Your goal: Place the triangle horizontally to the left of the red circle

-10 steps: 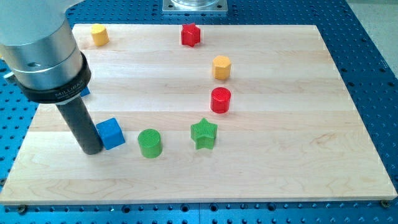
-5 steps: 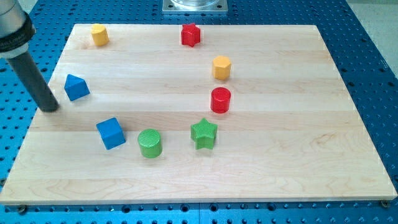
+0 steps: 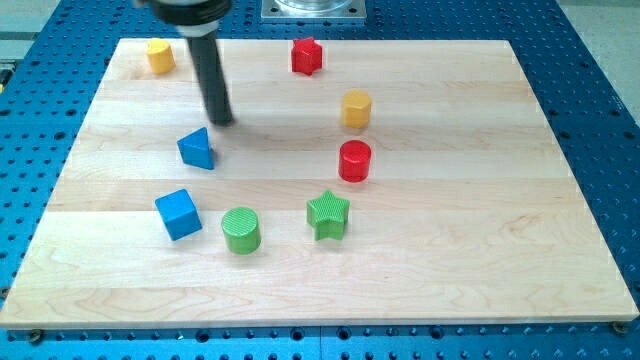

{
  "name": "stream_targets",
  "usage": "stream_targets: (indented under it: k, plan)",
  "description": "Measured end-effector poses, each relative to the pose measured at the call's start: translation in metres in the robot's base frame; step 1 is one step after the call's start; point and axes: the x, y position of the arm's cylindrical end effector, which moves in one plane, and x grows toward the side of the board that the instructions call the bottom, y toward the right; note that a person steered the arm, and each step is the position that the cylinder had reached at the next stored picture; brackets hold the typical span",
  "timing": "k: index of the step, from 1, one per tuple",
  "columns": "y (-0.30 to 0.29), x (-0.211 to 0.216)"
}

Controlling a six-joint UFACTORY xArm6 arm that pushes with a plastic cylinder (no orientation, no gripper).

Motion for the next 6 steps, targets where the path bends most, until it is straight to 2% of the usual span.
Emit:
stream_targets:
  k: [2, 5, 6]
  plan:
    - [-0.02, 0.064]
    - [-0.037, 0.086]
    - [-0.041, 0.068]
